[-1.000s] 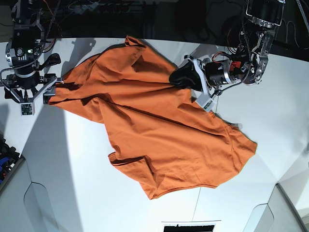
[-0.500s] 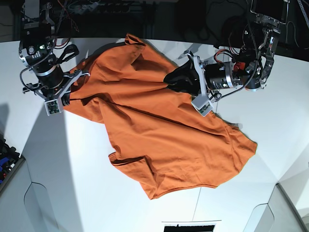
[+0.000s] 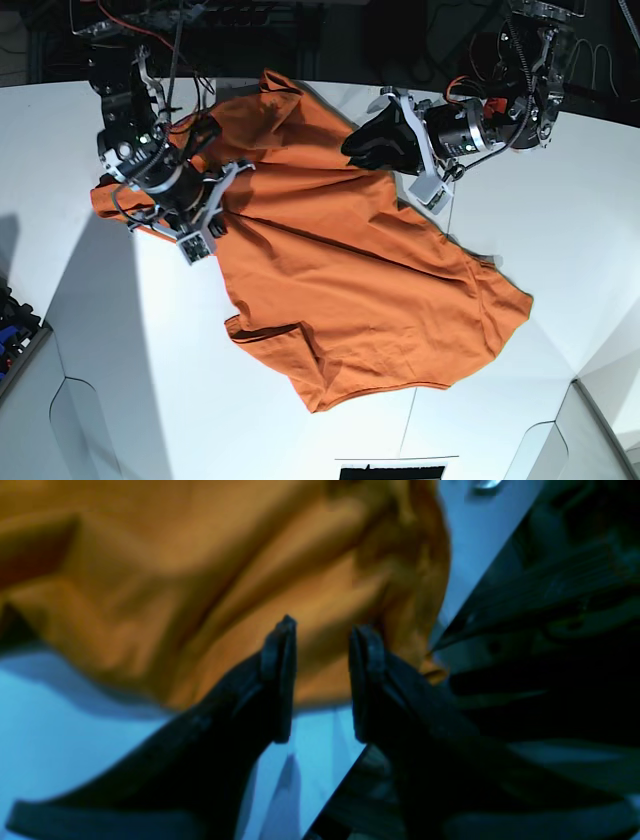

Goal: Layout the t-shirt on the table in an organized manner, then fold the t-shirt properly
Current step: 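Pull the shirt edge with the right gripper and lift the left gripper's fold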

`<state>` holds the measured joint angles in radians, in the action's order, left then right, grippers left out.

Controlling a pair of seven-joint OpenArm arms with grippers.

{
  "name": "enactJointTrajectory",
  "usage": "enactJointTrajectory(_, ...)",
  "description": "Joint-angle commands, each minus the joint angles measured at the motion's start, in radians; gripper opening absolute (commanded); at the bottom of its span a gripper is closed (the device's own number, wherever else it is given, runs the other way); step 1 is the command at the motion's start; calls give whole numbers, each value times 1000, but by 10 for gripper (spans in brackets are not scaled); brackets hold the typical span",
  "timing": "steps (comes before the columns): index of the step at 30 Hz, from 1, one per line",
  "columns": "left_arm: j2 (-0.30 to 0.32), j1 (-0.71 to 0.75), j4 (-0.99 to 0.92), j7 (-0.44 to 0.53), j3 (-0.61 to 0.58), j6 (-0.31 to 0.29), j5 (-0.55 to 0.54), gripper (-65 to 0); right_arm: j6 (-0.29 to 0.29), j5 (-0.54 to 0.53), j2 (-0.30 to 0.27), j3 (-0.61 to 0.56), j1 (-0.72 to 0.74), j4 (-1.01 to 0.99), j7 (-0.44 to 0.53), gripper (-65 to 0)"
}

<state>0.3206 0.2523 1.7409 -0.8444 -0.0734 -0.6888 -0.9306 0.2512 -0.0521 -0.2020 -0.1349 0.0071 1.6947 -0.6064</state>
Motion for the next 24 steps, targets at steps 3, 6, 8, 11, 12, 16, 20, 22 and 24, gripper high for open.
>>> enactJointTrajectory(3,-50,-6,15,18,2,-9,-9,-439,0,-1,-5,3,70,-53,40,-650)
enactJointTrajectory(6,-92,-3,10,17,1,-9,31,-439,0,3,-5,3,128,-140,53,-650)
enactJointTrajectory(8,-105,1,6,17,1,-9,43,-439,1,4,-5,3,166,-207,65,-650)
enactJointTrajectory(11,-99,3,6,16,3,-9,27,-439,10,31,-5,4,227,-317,91,-650)
enactJointTrajectory(12,-92,3,8,16,9,-9,5,-439,11,48,-6,4,251,-354,100,-650)
enactJointTrajectory(16,-85,4,20,-6,38,-9,-21,-439,2,87,-15,5,330,-452,148,-650)
enactJointTrajectory(20,-84,28,20,-25,74,-9,-21,-439,-59,94,-16,26,376,-455,150,-650)
enactJointTrajectory(22,-84,36,20,-29,78,-9,-21,-439,-97,69,-16,39,396,-442,129,-650)
enactJointTrajectory(24,-85,45,20,-31,78,-9,-21,-439,-102,55,-16,53,401,-402,79,-650)
